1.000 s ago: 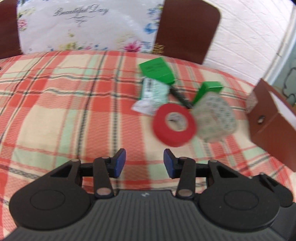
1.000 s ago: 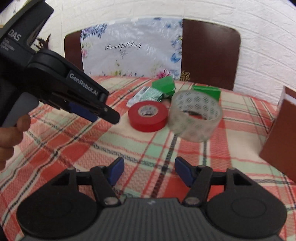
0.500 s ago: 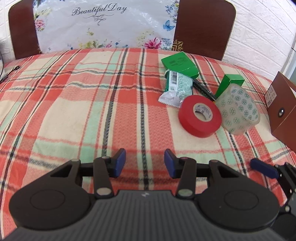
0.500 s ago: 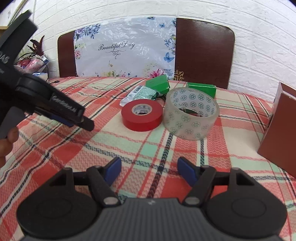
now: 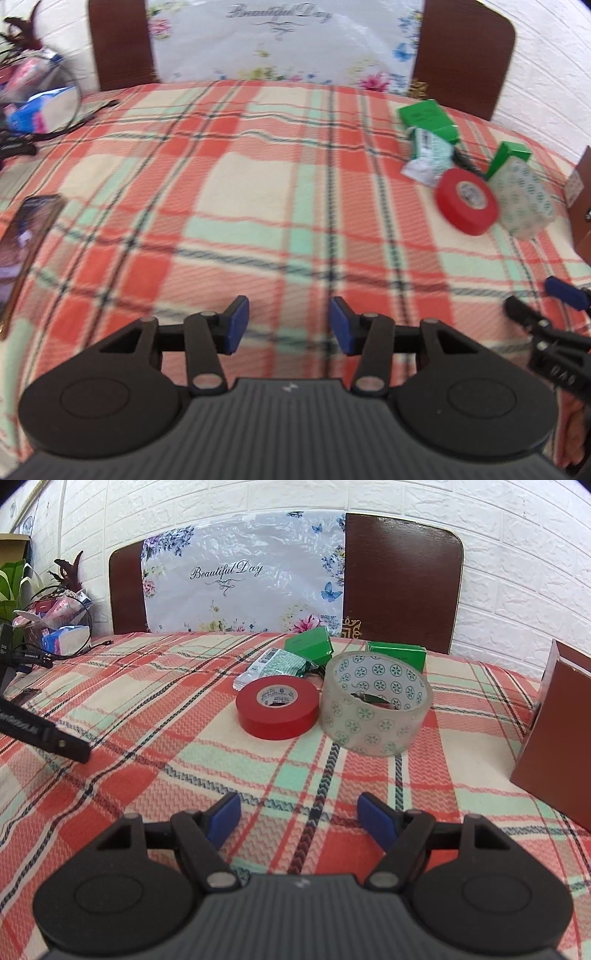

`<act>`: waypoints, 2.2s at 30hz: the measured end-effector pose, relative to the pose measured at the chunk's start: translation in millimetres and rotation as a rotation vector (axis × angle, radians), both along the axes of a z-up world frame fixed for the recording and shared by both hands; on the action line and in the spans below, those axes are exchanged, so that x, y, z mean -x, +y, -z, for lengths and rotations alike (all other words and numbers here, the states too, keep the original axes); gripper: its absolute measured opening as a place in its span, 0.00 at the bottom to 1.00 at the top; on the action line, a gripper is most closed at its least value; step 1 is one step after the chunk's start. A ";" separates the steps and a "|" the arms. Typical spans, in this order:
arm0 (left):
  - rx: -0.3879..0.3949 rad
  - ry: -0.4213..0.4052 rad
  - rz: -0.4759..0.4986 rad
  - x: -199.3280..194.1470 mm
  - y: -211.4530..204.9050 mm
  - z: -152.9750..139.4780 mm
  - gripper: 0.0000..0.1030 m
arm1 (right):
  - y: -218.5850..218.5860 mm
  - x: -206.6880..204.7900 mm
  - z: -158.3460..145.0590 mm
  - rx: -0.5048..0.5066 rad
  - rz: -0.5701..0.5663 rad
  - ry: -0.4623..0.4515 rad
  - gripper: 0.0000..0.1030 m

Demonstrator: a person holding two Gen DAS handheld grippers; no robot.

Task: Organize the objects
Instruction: 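Return the left gripper over the table toward the red tape, then grasp the red tape roll with the left gripper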

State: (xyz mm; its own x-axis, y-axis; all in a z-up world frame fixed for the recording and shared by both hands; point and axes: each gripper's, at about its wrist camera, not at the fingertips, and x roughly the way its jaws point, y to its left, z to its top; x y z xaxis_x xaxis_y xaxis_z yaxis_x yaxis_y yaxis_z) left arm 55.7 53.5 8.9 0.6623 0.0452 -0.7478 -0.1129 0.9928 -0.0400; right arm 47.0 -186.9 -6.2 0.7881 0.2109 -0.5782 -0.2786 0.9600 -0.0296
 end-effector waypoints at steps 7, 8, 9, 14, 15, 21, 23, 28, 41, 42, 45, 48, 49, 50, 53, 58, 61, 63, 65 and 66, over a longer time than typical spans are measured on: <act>-0.023 -0.005 -0.034 10.3 15.5 1.6 0.51 | -0.7 -0.8 0.5 0.011 0.003 0.003 0.74; -0.023 -0.006 -0.039 10.7 17.2 1.9 0.51 | -2.0 -0.8 0.9 0.012 0.001 0.003 0.74; -0.023 -0.006 -0.043 10.5 19.3 2.0 0.51 | -2.1 -0.9 1.0 0.014 0.001 0.003 0.75; -0.019 -0.010 -0.065 11.0 26.0 2.0 0.51 | -3.9 -0.4 1.4 0.020 0.000 0.002 0.76; -0.019 -0.010 -0.067 10.9 26.5 2.0 0.51 | -3.7 -0.4 1.4 0.021 0.001 0.001 0.76; -0.019 -0.011 -0.069 11.9 26.1 2.1 0.52 | -3.2 -2.0 1.2 0.025 0.002 0.009 0.77; -0.018 -0.012 -0.072 12.3 26.2 2.2 0.53 | -1.6 -5.2 0.8 0.025 0.000 0.018 0.77; -0.027 -0.013 -0.074 6.8 26.0 2.0 0.53 | 13.4 -17.2 0.8 0.031 -0.030 0.026 0.77; -0.024 -0.005 -0.079 0.3 30.3 1.5 0.54 | 40.8 -58.6 2.3 0.002 -0.078 0.046 0.79; -0.024 -0.005 -0.079 0.1 30.4 1.5 0.54 | 41.0 -60.1 2.3 -0.001 -0.078 0.047 0.80; -0.023 -0.005 -0.077 -0.8 30.9 1.6 0.54 | 42.5 -65.2 2.7 -0.005 -0.078 0.051 0.81; -0.024 -0.005 -0.075 -1.6 31.3 1.7 0.55 | 44.4 -70.9 3.3 -0.008 -0.079 0.054 0.83; -0.024 -0.005 -0.075 -1.9 31.5 1.7 0.55 | 44.9 -73.4 3.3 -0.009 -0.080 0.055 0.84; -0.024 -0.005 -0.074 -2.0 31.5 1.7 0.55 | 45.5 -76.2 3.4 -0.009 -0.078 0.057 0.87; -0.024 -0.005 -0.074 -2.4 31.5 1.7 0.55 | 46.6 -83.5 3.8 -0.019 -0.072 0.065 0.89; -0.025 -0.005 -0.072 -3.2 31.6 1.7 0.55 | 50.9 -96.5 4.2 -0.024 -0.070 0.069 0.91; -0.023 -0.003 -0.073 -3.9 31.9 1.4 0.55 | 53.0 -103.4 4.2 -0.033 -0.064 0.063 0.85; -0.012 0.002 -0.073 -6.0 34.3 1.1 0.55 | 54.5 -102.0 3.9 -0.031 -0.070 0.045 0.74; 0.005 0.008 -0.059 -8.0 32.9 -0.4 0.55 | 56.5 -98.7 3.6 -0.018 -0.072 0.033 0.74; 0.016 0.010 -0.045 -9.2 30.6 -1.8 0.55 | 56.5 -97.5 3.1 -0.017 -0.073 0.031 0.74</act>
State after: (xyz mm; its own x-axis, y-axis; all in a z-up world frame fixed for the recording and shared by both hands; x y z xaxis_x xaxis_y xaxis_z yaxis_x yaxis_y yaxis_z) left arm 64.9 84.1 10.7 0.6525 0.0627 -0.7552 -0.1581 0.9859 -0.0548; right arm 144.6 -130.4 -9.3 0.7522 0.2775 -0.5977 -0.3486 0.9373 -0.0036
